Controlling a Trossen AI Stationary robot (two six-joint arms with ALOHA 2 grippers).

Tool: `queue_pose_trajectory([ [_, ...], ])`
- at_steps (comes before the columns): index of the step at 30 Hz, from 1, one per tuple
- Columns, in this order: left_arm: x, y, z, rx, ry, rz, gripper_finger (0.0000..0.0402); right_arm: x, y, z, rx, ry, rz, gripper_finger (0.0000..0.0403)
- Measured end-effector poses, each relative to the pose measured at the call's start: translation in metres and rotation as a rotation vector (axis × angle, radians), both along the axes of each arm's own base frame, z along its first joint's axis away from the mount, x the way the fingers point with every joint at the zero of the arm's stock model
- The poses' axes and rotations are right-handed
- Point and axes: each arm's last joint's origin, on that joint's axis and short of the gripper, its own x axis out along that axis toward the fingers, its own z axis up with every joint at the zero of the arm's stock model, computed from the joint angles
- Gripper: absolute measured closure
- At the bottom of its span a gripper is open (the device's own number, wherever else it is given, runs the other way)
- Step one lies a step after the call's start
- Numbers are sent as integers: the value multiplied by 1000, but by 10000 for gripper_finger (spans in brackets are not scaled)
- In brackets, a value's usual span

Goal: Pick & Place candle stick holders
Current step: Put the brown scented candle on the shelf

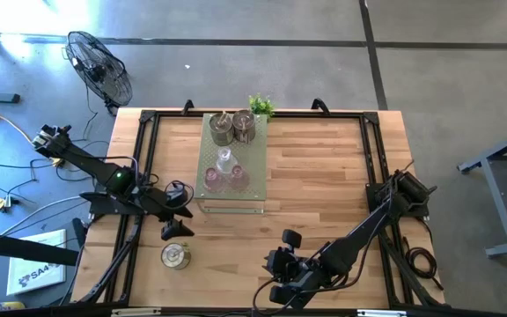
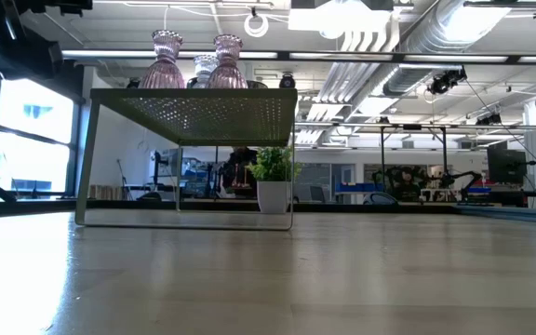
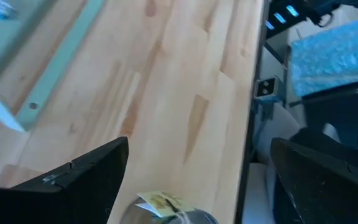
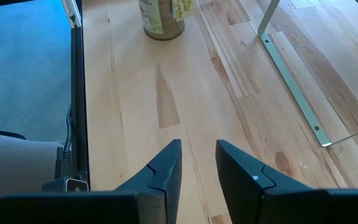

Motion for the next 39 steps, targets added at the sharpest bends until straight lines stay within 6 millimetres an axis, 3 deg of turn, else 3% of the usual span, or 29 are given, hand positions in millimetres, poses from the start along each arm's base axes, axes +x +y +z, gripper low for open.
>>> queue_pose_trajectory([
  [10, 2, -3, 4, -49, -33, -39, 18, 0, -1, 0, -18, -8, -14, 309],
  [22, 1, -3, 3, 88, -91, -173, 18, 0, -1, 0, -20, -9, -15, 309],
  [39, -1, -5, 3, 29, -63, -261, 18, 0, -1, 0, -18, -8, -14, 309],
])
